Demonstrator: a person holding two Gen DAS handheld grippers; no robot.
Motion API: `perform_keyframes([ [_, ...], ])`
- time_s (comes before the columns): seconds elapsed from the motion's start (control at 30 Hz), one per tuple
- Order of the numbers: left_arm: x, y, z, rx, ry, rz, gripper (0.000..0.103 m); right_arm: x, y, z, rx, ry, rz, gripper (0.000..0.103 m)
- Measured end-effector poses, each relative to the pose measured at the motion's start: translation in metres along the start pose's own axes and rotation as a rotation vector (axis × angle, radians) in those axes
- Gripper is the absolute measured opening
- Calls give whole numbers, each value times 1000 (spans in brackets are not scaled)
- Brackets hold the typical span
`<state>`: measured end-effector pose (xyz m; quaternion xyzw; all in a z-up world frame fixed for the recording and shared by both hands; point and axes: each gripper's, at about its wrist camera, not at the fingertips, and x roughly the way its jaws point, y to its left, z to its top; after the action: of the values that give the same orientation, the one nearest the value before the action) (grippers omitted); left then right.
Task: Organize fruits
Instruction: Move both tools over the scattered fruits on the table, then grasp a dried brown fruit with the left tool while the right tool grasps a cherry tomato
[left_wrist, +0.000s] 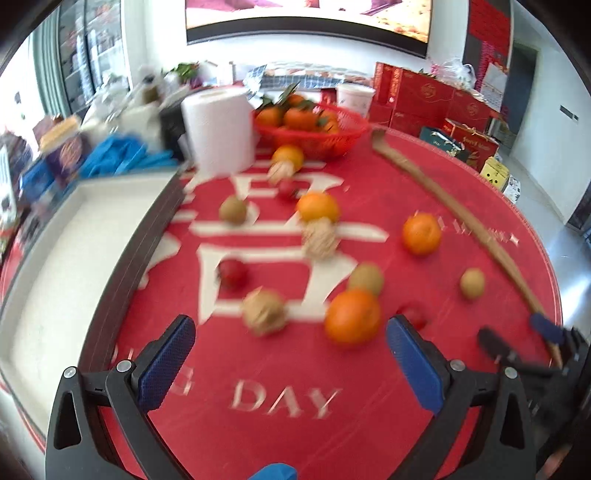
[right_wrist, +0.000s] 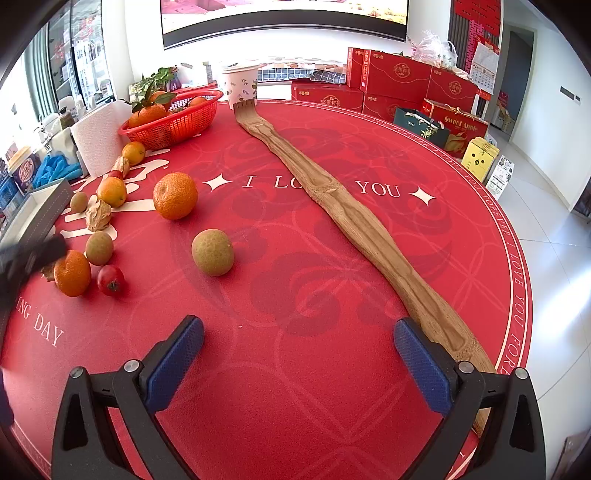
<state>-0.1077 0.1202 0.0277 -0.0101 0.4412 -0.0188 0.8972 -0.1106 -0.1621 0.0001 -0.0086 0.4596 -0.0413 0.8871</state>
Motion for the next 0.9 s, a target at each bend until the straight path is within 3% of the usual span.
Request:
perform_keyframes([
  [0.13, 11, 10, -22, 19, 38, 60, 103, 0, -1, 0, 2, -2, -1, 103],
  [0.33, 23, 18, -10, -25, 37, 53, 103, 0, 0, 1, 1, -2, -1, 103],
  [0.5, 36, 14, 8, -38, 109, 61, 103, -1, 0, 0, 1, -3, -1, 103],
  [0.6, 37, 10, 9, -41, 84, 64, 99, -1, 0, 0, 0, -4, 0, 103],
  [0.7, 33, 6, 9, -33, 52, 60, 79, -1, 0, 1, 0, -5, 0, 103],
  [0.77, 29, 3, 10, -20, 33, 54, 51, -1, 0, 0, 1, -5, 0, 103],
  [0.83, 27, 1, 10, -6, 24, 49, 34, -1, 0, 0, 0, -5, 0, 103],
  [0.9, 26, 1, 9, 9, 17, 46, 29, -1, 0, 0, 0, -5, 0, 103],
])
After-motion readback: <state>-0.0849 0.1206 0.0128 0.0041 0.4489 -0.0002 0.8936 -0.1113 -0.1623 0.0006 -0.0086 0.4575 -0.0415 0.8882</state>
